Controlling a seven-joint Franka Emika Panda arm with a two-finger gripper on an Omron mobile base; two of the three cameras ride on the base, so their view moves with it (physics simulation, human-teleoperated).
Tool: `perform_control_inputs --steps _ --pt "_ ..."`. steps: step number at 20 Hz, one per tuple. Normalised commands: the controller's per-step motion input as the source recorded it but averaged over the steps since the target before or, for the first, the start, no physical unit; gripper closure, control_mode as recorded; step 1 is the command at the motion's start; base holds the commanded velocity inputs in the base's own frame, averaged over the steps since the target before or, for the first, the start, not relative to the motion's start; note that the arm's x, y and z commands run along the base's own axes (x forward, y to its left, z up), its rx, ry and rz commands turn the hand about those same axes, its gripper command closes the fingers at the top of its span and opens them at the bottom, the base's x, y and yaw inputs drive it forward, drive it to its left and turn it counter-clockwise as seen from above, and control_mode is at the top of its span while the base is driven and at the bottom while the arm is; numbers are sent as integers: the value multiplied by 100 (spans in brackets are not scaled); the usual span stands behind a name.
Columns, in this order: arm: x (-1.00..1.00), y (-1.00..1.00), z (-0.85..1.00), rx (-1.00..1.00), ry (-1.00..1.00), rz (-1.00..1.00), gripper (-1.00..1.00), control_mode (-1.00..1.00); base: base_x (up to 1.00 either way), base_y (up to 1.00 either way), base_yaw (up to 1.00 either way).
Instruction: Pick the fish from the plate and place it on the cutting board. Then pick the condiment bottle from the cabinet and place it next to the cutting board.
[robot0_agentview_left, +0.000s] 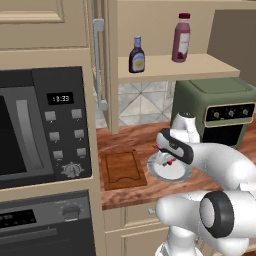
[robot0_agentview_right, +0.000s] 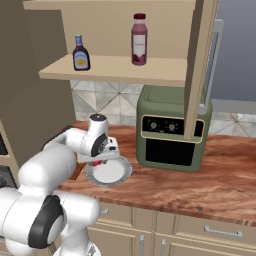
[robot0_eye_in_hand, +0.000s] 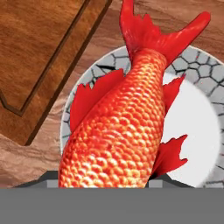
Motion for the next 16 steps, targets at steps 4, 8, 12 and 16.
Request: perform_control_inputs --steps 4,8,12,16 --pt "9 59 2 6 0 5 100 -100 0 0 0" --pt "9 55 0 8 0 4 100 -100 0 0 0" --pt "26 48 0 8 0 3 100 -100 0 0 0" --pt "29 42 0 8 0 3 100 -100 0 0 0"
